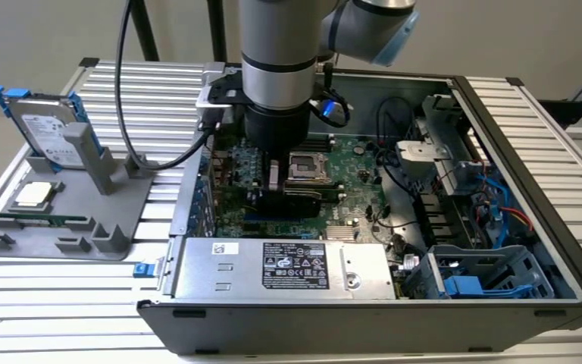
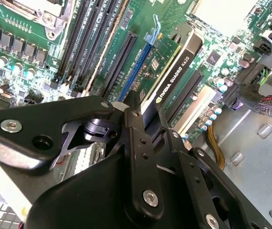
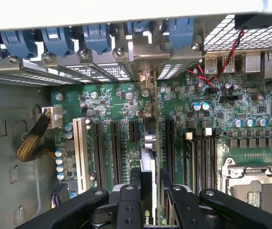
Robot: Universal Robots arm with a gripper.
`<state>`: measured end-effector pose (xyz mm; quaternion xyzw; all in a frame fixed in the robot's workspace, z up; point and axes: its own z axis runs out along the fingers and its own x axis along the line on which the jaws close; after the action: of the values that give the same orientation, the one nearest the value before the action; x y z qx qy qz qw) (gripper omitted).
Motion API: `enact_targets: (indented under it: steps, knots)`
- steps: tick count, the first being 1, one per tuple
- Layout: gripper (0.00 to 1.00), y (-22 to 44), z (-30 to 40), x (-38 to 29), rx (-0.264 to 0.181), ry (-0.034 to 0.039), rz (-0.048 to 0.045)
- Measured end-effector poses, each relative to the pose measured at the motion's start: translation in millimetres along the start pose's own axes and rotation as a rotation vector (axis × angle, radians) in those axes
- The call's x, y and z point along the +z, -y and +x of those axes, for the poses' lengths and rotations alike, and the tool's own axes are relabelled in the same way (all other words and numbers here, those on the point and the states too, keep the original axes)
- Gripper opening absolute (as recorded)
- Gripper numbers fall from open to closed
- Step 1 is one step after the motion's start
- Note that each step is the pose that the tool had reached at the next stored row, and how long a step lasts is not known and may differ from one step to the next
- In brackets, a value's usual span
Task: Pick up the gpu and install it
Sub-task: 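Insert the gpu into the slot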
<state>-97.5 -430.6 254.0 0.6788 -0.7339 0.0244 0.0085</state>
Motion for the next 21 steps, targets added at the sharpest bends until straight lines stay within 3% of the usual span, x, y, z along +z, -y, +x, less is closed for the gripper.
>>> enact_targets:
  steps: [10, 21]
  knots:
    - [0.0, -0.1, 0.0, 3.4, 0.0, -0.0005, -0.0002]
    - [0.0, 0.1, 3.4, 3.8, -0.002, 0.004, -0.0003]
